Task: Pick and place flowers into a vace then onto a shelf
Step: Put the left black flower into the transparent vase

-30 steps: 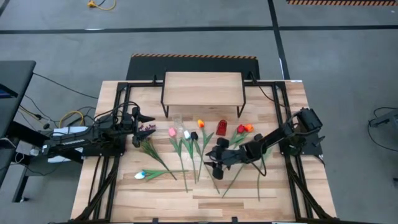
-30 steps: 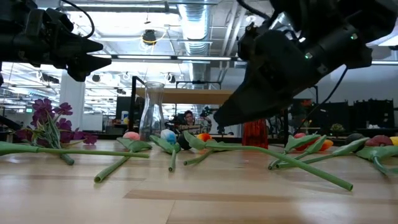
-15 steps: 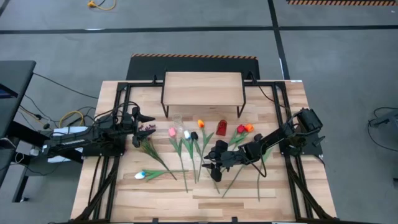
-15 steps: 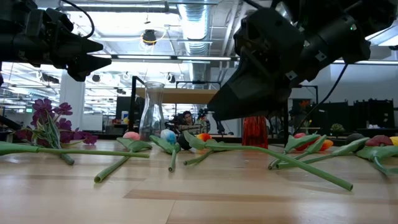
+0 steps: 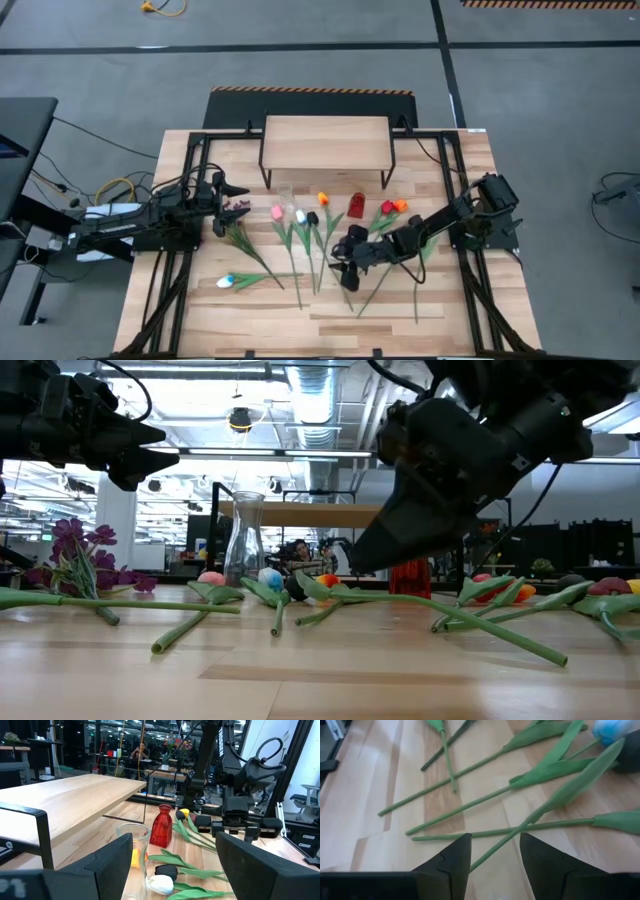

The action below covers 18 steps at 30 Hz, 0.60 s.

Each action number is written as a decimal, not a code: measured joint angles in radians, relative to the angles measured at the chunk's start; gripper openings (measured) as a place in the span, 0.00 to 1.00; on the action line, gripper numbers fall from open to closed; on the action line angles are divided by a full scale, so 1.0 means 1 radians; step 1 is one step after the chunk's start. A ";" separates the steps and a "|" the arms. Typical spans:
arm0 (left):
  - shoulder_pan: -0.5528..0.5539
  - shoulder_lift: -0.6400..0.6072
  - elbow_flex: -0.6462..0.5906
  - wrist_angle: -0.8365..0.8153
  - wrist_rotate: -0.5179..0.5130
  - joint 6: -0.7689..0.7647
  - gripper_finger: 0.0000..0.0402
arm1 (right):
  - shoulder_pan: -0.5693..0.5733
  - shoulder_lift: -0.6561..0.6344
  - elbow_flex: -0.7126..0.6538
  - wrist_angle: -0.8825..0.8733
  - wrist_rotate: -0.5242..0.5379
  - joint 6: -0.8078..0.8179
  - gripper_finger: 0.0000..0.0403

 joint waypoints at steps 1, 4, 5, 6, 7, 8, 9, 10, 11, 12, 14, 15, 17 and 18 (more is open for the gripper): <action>0.000 0.000 0.000 0.000 0.000 -0.003 0.69 | 0.002 0.000 0.000 0.000 0.000 0.000 0.40; 0.000 0.000 0.000 0.000 0.000 0.001 0.69 | 0.004 0.000 0.000 0.000 -0.001 0.000 0.40; 0.000 0.000 0.000 0.000 0.000 0.003 0.69 | 0.004 0.000 0.000 0.000 -0.002 0.000 0.40; 0.000 0.000 0.000 0.000 0.000 0.005 0.69 | 0.004 0.000 0.000 0.000 -0.002 0.001 0.40; 0.000 0.000 0.000 0.000 0.000 0.004 0.69 | 0.004 0.000 0.000 0.000 -0.002 0.004 0.40; 0.000 0.000 0.000 0.000 0.000 0.002 0.69 | 0.006 0.000 0.000 0.000 -0.004 0.011 0.40; 0.000 0.000 0.000 0.000 0.000 -0.002 0.69 | 0.007 0.000 0.000 0.000 -0.004 0.021 0.40; 0.000 0.000 0.000 0.000 0.000 -0.003 0.69 | 0.008 0.000 0.000 0.000 -0.004 0.026 0.40; 0.000 0.000 0.000 0.000 0.000 -0.002 0.69 | 0.011 0.000 0.000 0.000 -0.005 0.031 0.40; 0.000 0.000 0.000 0.000 0.000 -0.001 0.69 | 0.014 0.000 0.000 0.000 -0.004 0.035 0.40; 0.000 0.000 0.000 0.000 0.000 0.003 0.69 | 0.016 0.000 0.000 0.000 -0.003 0.038 0.40; 0.000 0.000 0.000 0.000 0.000 0.003 0.69 | 0.019 0.000 0.000 0.000 -0.002 0.041 0.40; 0.000 0.000 0.000 0.000 0.000 -0.002 0.69 | 0.023 0.000 0.000 0.000 0.003 0.053 0.39; 0.000 0.000 0.000 0.000 0.000 -0.003 0.69 | 0.024 0.000 0.000 0.000 0.004 0.054 0.39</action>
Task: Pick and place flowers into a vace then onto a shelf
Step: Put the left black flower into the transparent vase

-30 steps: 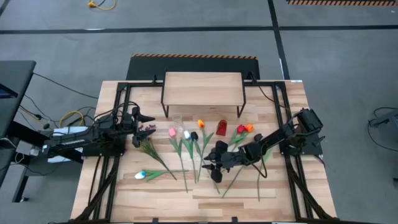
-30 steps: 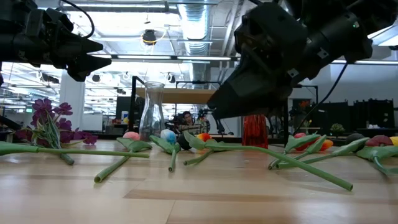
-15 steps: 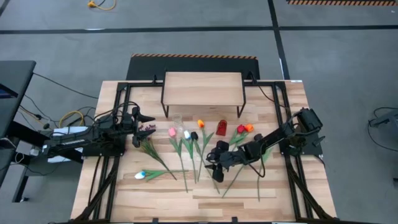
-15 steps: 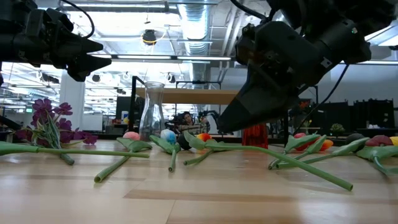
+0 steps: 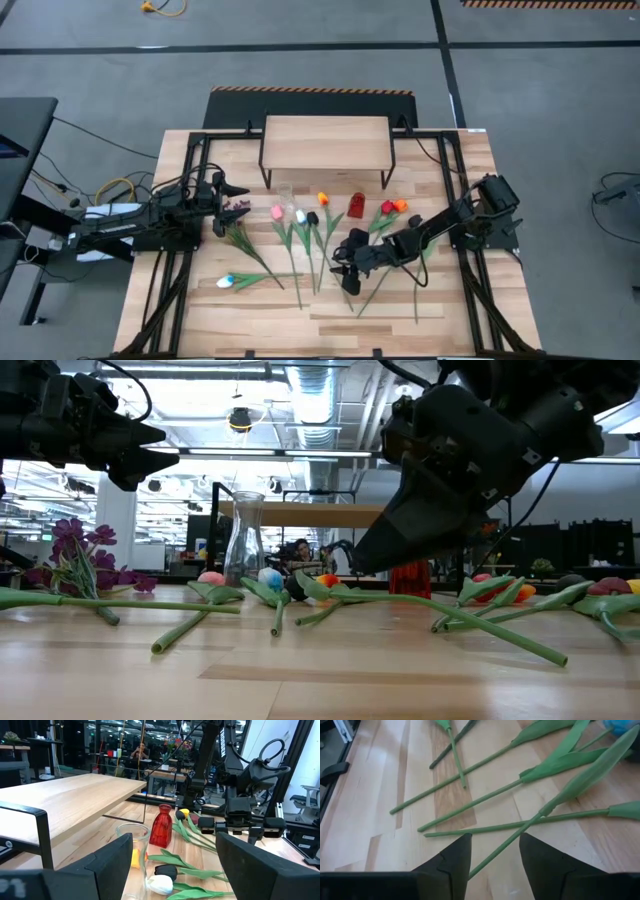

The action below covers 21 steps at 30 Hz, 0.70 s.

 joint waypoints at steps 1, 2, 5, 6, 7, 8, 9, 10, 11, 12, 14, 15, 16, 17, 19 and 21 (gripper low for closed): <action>0.000 0.000 0.000 0.000 0.000 0.000 0.69 | 0.003 0.000 0.000 0.000 0.001 0.000 0.39; 0.000 0.000 0.000 0.000 0.000 0.002 0.69 | 0.004 0.000 0.000 0.000 0.001 0.000 0.39; 0.000 0.000 0.000 0.000 0.000 0.001 0.69 | 0.004 0.000 0.000 -0.004 -0.001 0.000 0.38; 0.000 0.000 0.000 0.000 0.000 0.000 0.69 | 0.004 0.000 0.000 -0.007 -0.001 0.000 0.38; 0.000 0.000 0.000 0.000 0.000 0.000 0.69 | 0.004 0.000 0.000 -0.007 -0.001 0.000 0.38; 0.000 0.000 0.000 0.000 0.000 0.001 0.69 | 0.004 0.000 0.000 -0.007 -0.001 0.000 0.38; 0.000 0.000 0.000 0.000 0.000 0.004 0.69 | 0.003 0.000 0.000 -0.007 -0.001 0.000 0.38; 0.000 0.000 0.000 0.000 0.000 0.005 0.69 | 0.003 0.000 0.000 -0.007 -0.002 0.000 0.38; 0.000 0.000 0.000 0.000 0.000 0.007 0.69 | 0.003 0.000 0.000 -0.007 -0.004 0.000 0.38; 0.000 0.000 0.000 0.000 0.000 0.006 0.69 | 0.003 0.000 0.000 -0.007 -0.004 0.000 0.39; 0.000 0.000 0.000 0.000 0.000 0.006 0.69 | 0.003 0.000 0.000 -0.007 -0.004 0.000 0.39; 0.000 0.000 0.000 0.000 0.000 0.009 0.69 | 0.003 0.000 0.000 -0.007 -0.004 0.000 0.39; 0.000 0.000 0.000 -0.001 0.000 0.009 0.69 | 0.004 0.000 0.000 -0.008 -0.004 0.000 0.39; 0.000 0.000 0.000 0.000 0.002 0.001 0.69 | 0.003 0.000 0.000 -0.007 -0.004 0.000 0.39; 0.000 0.000 0.001 0.000 0.016 -0.007 0.69 | 0.003 0.000 0.000 -0.008 -0.004 0.000 0.39; 0.000 0.000 0.009 -0.012 0.065 -0.007 0.69 | 0.003 0.000 0.000 -0.007 -0.004 0.000 0.38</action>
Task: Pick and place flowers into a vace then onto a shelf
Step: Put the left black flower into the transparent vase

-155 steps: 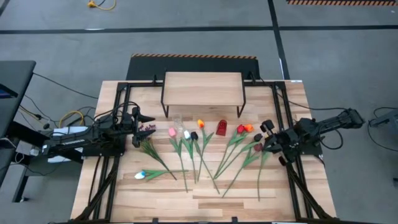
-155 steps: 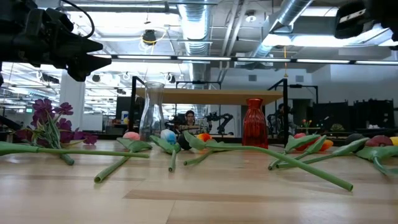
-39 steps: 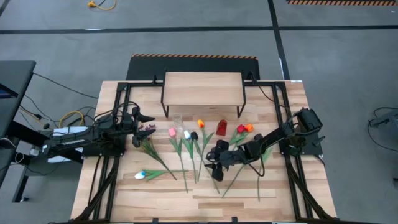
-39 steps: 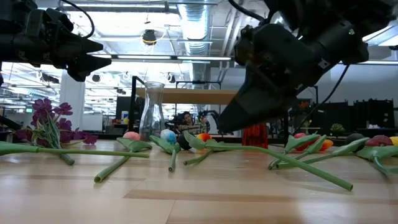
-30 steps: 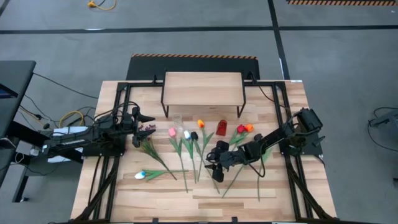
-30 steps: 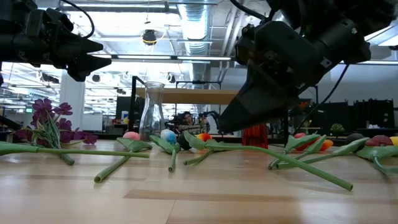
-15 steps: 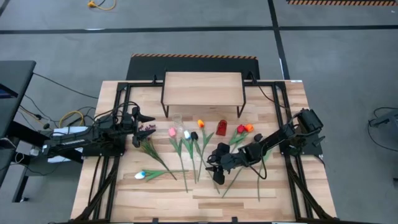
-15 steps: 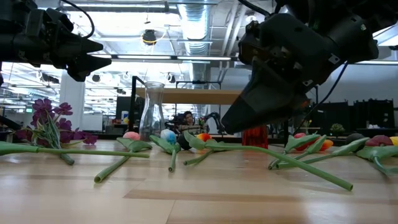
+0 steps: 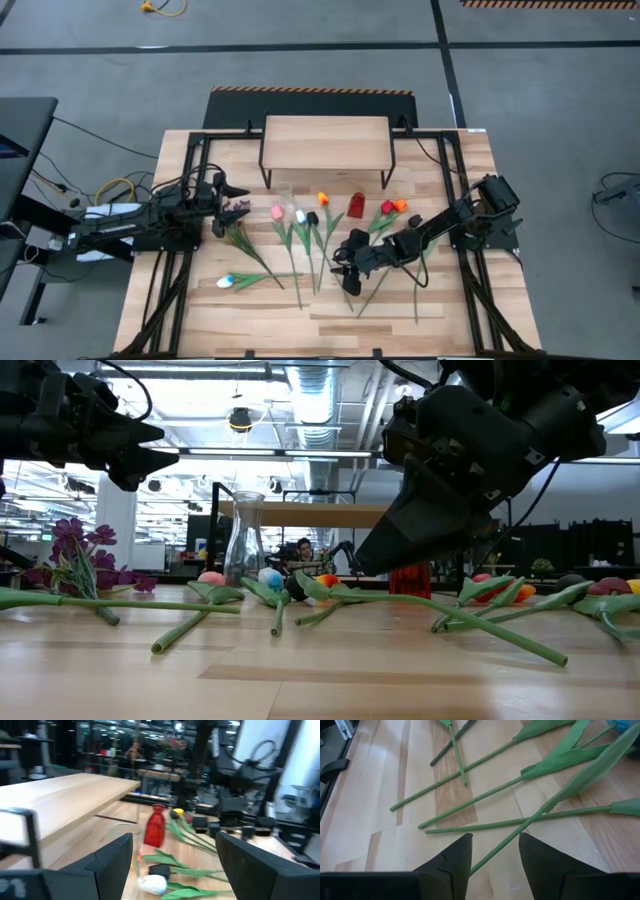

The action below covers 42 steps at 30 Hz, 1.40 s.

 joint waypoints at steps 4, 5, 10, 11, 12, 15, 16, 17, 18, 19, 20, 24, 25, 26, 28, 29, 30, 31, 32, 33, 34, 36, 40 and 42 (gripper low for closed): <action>0.000 0.000 0.030 -0.065 0.244 0.007 0.69 | 0.000 0.000 0.000 0.000 0.000 0.000 0.38; 0.000 0.000 0.034 -0.076 0.304 0.008 0.69 | 0.000 0.000 0.000 0.000 0.000 0.000 0.38; 0.000 0.000 0.036 -0.083 0.435 0.020 0.69 | 0.000 0.000 0.000 0.000 0.000 0.000 0.38; 0.000 0.000 0.036 -0.084 0.436 0.027 0.69 | 0.000 0.000 0.000 0.000 0.000 0.000 0.38; 0.000 0.000 0.036 -0.085 0.436 0.034 0.69 | 0.000 0.000 0.000 -0.001 0.000 0.002 0.37; 0.000 0.006 0.036 -0.087 0.436 0.057 0.69 | 0.000 0.000 0.000 0.000 0.000 0.030 0.37; 0.000 0.009 0.036 -0.087 0.436 0.060 0.69 | 0.000 0.000 0.000 0.000 0.000 0.034 0.38; 0.000 0.015 0.036 -0.087 0.436 0.066 0.69 | 0.000 0.000 0.000 -0.001 0.000 0.034 0.38; 0.000 0.021 0.036 -0.087 0.436 0.073 0.69 | 0.001 0.000 0.000 -0.001 0.000 0.034 0.38; 0.000 0.028 0.036 -0.088 0.436 0.079 0.69 | 0.001 0.000 0.000 -0.001 0.000 0.034 0.38; 0.000 0.035 0.036 -0.089 0.434 0.082 0.69 | 0.001 0.000 0.000 -0.001 0.000 0.034 0.38; 0.000 0.060 0.036 -0.090 0.398 0.082 0.69 | 0.002 -0.001 0.000 -0.007 0.000 0.034 0.39; 0.000 0.065 0.037 -0.091 0.386 0.081 0.69 | 0.004 0.000 0.000 -0.011 0.001 0.034 0.39; 0.000 0.067 0.037 -0.091 0.378 0.080 0.69 | 0.006 0.000 0.000 -0.016 0.001 0.034 0.39; 0.000 0.072 0.037 -0.091 0.372 0.078 0.69 | 0.008 0.000 0.000 -0.019 0.001 0.034 0.39; 0.000 0.072 0.037 -0.091 0.371 0.076 0.69 | 0.010 0.000 0.000 -0.019 0.001 0.034 0.39; 0.000 0.072 0.037 -0.091 0.371 0.075 0.69 | 0.013 0.000 0.000 -0.019 0.001 0.033 0.39; 0.000 0.072 0.037 -0.091 0.371 0.075 0.69 | 0.014 0.000 0.000 -0.018 0.001 0.029 0.39; 0.000 0.072 0.037 -0.091 0.371 0.074 0.69 | 0.014 0.000 0.000 -0.018 0.001 0.029 0.39; 0.000 0.072 0.037 -0.091 0.371 0.074 0.69 | 0.014 -0.001 0.000 -0.018 0.001 0.029 0.39; 0.000 0.072 0.037 -0.091 0.371 0.073 0.69 | 0.014 -0.001 0.000 -0.018 0.001 0.029 0.39; 0.000 0.072 0.037 -0.091 0.370 0.072 0.69 | 0.014 0.000 0.000 -0.017 0.001 0.028 0.39; 0.000 0.072 0.037 -0.090 0.370 0.071 0.69 | 0.014 0.000 0.000 -0.015 0.000 0.032 0.40; 0.000 0.072 0.037 -0.091 0.369 0.071 0.69 | 0.014 0.000 0.000 -0.015 0.000 0.033 0.40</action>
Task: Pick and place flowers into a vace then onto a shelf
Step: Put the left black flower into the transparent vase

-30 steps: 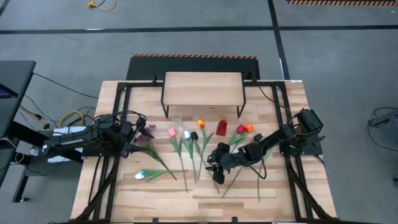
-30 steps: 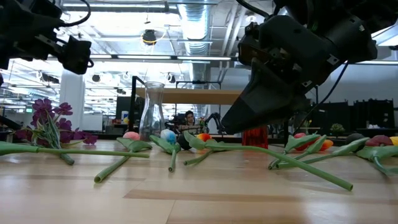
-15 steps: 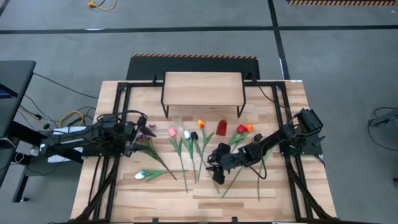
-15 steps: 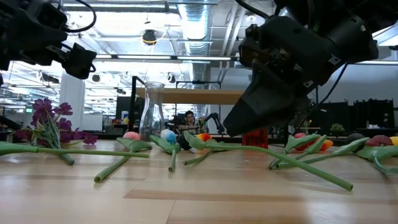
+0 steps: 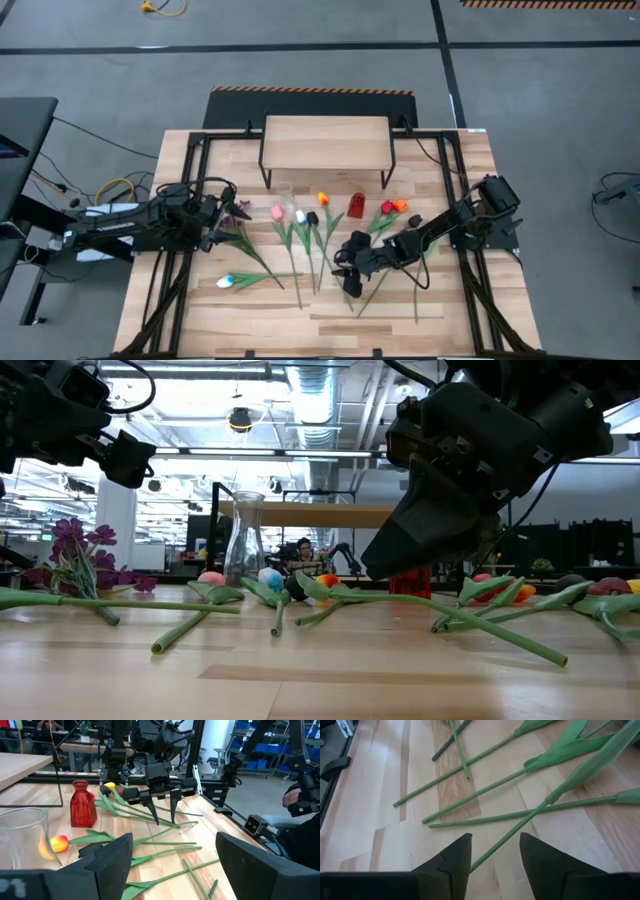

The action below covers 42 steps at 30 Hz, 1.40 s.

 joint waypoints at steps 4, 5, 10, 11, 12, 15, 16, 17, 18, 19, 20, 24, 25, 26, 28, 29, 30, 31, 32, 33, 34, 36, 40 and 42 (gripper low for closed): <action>0.000 0.000 0.000 0.000 -0.001 -0.001 0.69 | 0.000 0.000 0.000 0.003 -0.013 0.021 0.40; 0.000 0.000 0.000 0.000 -0.001 -0.003 0.69 | 0.000 0.000 0.000 0.006 -0.030 0.028 0.40; 0.000 0.000 0.000 0.000 -0.002 -0.010 0.69 | 0.015 0.000 0.000 0.007 -0.073 0.053 0.39; 0.000 0.000 0.000 0.000 -0.002 -0.010 0.69 | 0.016 0.000 0.000 0.008 -0.073 0.053 0.39; 0.000 0.000 0.000 0.000 -0.002 -0.010 0.69 | 0.015 0.000 0.000 0.007 -0.073 0.054 0.39; 0.000 0.000 0.000 0.001 -0.002 -0.010 0.69 | 0.006 0.000 0.023 -0.033 -0.076 0.055 0.38; 0.000 0.000 0.000 0.001 -0.002 -0.010 0.69 | 0.002 0.000 0.036 -0.055 -0.076 0.055 0.38; 0.000 0.000 0.000 0.001 -0.002 -0.010 0.69 | 0.000 0.000 0.049 -0.085 -0.075 0.054 0.38; 0.000 0.000 0.000 0.001 -0.002 -0.010 0.69 | -0.004 0.000 0.062 -0.115 -0.076 0.049 0.38; 0.000 0.000 0.000 0.001 -0.002 -0.010 0.69 | -0.004 0.000 0.077 -0.146 -0.076 0.042 0.38; 0.000 0.000 0.000 0.001 -0.002 -0.010 0.69 | -0.004 0.000 0.091 -0.170 -0.076 0.035 0.38; 0.000 0.000 0.000 0.001 -0.002 -0.010 0.69 | -0.006 0.000 0.129 -0.235 -0.076 0.012 0.38; 0.000 0.000 0.000 0.001 -0.002 -0.010 0.69 | -0.009 0.000 0.133 -0.248 -0.077 0.009 0.38; 0.000 0.000 0.000 0.001 -0.002 -0.010 0.69 | -0.011 0.000 0.137 -0.256 -0.078 0.004 0.38; 0.000 0.000 0.000 0.001 -0.002 -0.010 0.69 | -0.021 0.000 0.145 -0.273 -0.084 -0.006 0.38; 0.000 0.000 0.000 0.001 -0.002 -0.010 0.69 | -0.027 0.000 0.149 -0.280 -0.098 -0.010 0.38; 0.000 0.000 0.000 0.001 -0.002 -0.010 0.69 | -0.035 0.000 0.151 -0.283 -0.111 -0.015 0.38; 0.000 0.000 0.000 0.001 -0.002 -0.010 0.69 | -0.044 0.000 0.153 -0.288 -0.125 -0.017 0.38; 0.000 0.000 0.000 0.001 -0.002 -0.010 0.69 | -0.052 0.000 0.153 -0.292 -0.131 -0.017 0.38; 0.000 0.000 0.000 0.001 -0.006 -0.010 0.69 | -0.060 0.000 0.153 -0.300 -0.132 -0.018 0.38; 0.000 0.000 0.000 0.001 -0.009 -0.010 0.69 | -0.067 0.000 0.153 -0.306 -0.132 -0.019 0.38; 0.000 0.000 0.000 0.001 -0.014 -0.011 0.69 | -0.078 0.000 0.153 -0.306 -0.132 -0.032 0.38; 0.000 0.000 0.000 0.001 -0.015 -0.017 0.69 | -0.088 0.000 0.153 -0.306 -0.132 -0.037 0.38; 0.000 0.000 0.000 0.001 -0.016 -0.025 0.69 | -0.088 0.000 0.153 -0.306 -0.132 -0.043 0.38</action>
